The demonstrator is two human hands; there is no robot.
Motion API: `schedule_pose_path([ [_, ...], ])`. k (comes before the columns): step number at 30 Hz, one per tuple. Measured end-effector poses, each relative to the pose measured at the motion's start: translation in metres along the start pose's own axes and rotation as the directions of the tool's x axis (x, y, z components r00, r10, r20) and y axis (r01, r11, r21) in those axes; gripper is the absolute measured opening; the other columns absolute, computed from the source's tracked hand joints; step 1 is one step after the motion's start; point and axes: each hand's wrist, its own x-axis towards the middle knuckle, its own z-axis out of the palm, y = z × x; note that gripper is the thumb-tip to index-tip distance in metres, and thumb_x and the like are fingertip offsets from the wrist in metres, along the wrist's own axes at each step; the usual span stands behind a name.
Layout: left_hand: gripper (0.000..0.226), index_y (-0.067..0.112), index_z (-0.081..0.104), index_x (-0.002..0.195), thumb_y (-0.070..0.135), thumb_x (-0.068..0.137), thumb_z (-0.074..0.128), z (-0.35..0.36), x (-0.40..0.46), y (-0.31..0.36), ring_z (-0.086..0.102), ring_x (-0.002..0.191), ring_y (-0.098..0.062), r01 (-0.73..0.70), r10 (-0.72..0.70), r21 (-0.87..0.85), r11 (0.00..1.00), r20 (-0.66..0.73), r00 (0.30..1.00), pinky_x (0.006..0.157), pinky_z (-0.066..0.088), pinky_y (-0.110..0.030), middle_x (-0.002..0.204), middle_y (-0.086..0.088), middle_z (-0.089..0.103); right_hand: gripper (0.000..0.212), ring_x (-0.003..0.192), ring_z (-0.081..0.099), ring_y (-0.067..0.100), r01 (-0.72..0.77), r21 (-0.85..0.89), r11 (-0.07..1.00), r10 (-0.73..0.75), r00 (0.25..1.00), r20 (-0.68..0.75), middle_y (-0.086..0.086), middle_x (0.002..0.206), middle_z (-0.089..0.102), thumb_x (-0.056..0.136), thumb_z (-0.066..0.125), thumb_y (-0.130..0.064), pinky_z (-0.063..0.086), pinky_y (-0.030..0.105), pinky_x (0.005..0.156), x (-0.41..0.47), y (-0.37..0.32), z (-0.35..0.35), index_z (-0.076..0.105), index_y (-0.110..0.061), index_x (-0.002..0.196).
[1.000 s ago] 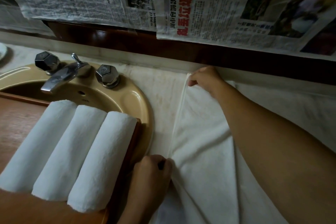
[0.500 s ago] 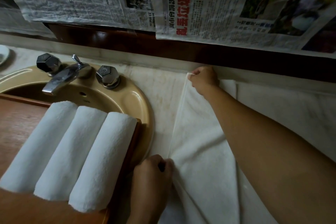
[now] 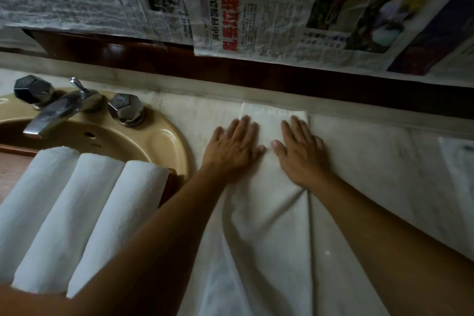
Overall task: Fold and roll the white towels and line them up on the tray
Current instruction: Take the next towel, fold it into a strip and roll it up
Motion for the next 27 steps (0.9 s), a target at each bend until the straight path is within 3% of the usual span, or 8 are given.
schedule_pose_path([
  [3, 0.071, 0.024, -0.012, 0.158, 0.063, 0.100, 0.004, 0.011, 0.010, -0.016, -0.016, 0.152, -0.020, 0.031, -0.029, 0.051, 0.998, -0.030, 0.999, 0.121, -0.007, -0.048, 0.165, -0.001, -0.019, 0.065, 0.152, -0.006, 0.014, -0.022, 0.039, 0.999, 0.021, 0.999, 0.044, -0.002, 0.166, -0.008, 0.102, 0.016, -0.056, 0.008, 0.042, 0.119, 0.014, 0.005, 0.003, 0.006, -0.026, 0.158],
  [6, 0.070, 0.020, -0.008, 0.159, 0.059, 0.102, 0.007, 0.005, 0.010, -0.011, -0.013, 0.153, -0.021, 0.130, -0.128, 0.024, 0.991, -0.047, 0.991, 0.122, -0.005, -0.049, 0.167, -0.003, -0.013, 0.057, 0.152, 0.003, 0.013, -0.036, 0.167, 0.985, 0.037, 0.999, -0.004, -0.001, 0.166, 0.006, 0.104, 0.024, -0.048, 0.011, 0.042, 0.117, 0.019, 0.004, -0.004, 0.024, -0.025, 0.155],
  [8, 0.070, 0.020, -0.010, 0.158, 0.059, 0.101, 0.006, 0.002, -0.003, -0.003, -0.015, 0.152, -0.019, 0.096, -0.096, -0.007, 0.995, -0.028, 0.995, 0.123, -0.005, -0.047, 0.165, -0.002, -0.016, 0.060, 0.151, 0.011, 0.016, 0.009, 0.152, 0.988, 0.006, 0.995, -0.097, 0.002, 0.165, 0.014, 0.099, 0.024, -0.050, 0.016, 0.043, 0.115, 0.002, 0.005, -0.005, 0.034, -0.023, 0.152],
  [11, 0.071, 0.025, -0.016, 0.156, 0.064, 0.099, 0.001, 0.008, -0.024, 0.001, -0.020, 0.151, -0.017, -0.026, 0.025, 0.039, 0.999, 0.027, 0.999, 0.123, -0.007, -0.048, 0.162, 0.002, -0.025, 0.066, 0.152, -0.001, 0.015, 0.080, -0.008, 0.997, -0.080, 0.997, -0.018, 0.000, 0.166, 0.000, 0.100, 0.016, -0.056, 0.011, 0.044, 0.118, -0.022, 0.010, 0.003, 0.014, -0.023, 0.157],
  [14, 0.072, 0.024, -0.016, 0.157, 0.063, 0.099, 0.000, 0.007, -0.016, -0.015, -0.020, 0.151, -0.018, 0.044, -0.045, 0.043, 0.998, 0.031, 0.999, 0.123, -0.009, -0.049, 0.164, 0.001, -0.023, 0.069, 0.152, -0.009, 0.014, 0.032, -0.017, 0.999, -0.031, 0.997, 0.071, -0.001, 0.166, -0.010, 0.100, 0.014, -0.058, 0.004, 0.043, 0.121, -0.010, 0.008, 0.003, 0.000, -0.023, 0.158],
  [17, 0.070, 0.019, -0.014, 0.157, 0.057, 0.102, 0.005, 0.002, -0.021, -0.008, -0.018, 0.152, -0.021, 0.115, -0.116, 0.109, 0.987, 0.002, 0.993, 0.121, -0.009, -0.048, 0.165, -0.005, -0.019, 0.065, 0.152, 0.004, 0.020, 0.033, 0.004, 0.999, -0.033, 0.999, 0.002, 0.006, 0.166, 0.005, 0.101, 0.019, -0.053, 0.013, 0.046, 0.118, -0.014, -0.002, -0.004, 0.017, -0.019, 0.157],
  [21, 0.066, 0.025, -0.013, 0.157, 0.057, 0.102, 0.005, 0.016, -0.077, 0.031, -0.020, 0.150, -0.016, 0.041, -0.041, 0.019, 0.999, 0.003, 0.999, 0.119, -0.012, -0.043, 0.163, 0.001, -0.023, 0.063, 0.148, 0.026, 0.024, 0.084, 0.033, 0.996, -0.077, 0.985, -0.154, 0.008, 0.161, 0.027, 0.098, 0.025, -0.050, 0.028, 0.047, 0.109, -0.084, -0.011, 0.007, 0.040, -0.015, 0.149],
  [27, 0.066, 0.032, -0.016, 0.157, 0.061, 0.100, 0.003, 0.023, -0.081, 0.008, -0.022, 0.151, -0.017, 0.070, -0.070, -0.006, 0.998, 0.069, 0.995, 0.121, -0.010, -0.047, 0.162, 0.007, -0.027, 0.077, 0.152, 0.004, 0.017, 0.088, -0.044, 0.995, -0.089, 0.996, -0.028, 0.003, 0.166, 0.005, 0.095, 0.008, -0.063, 0.016, 0.045, 0.118, -0.087, 0.002, 0.016, 0.016, -0.018, 0.157],
])
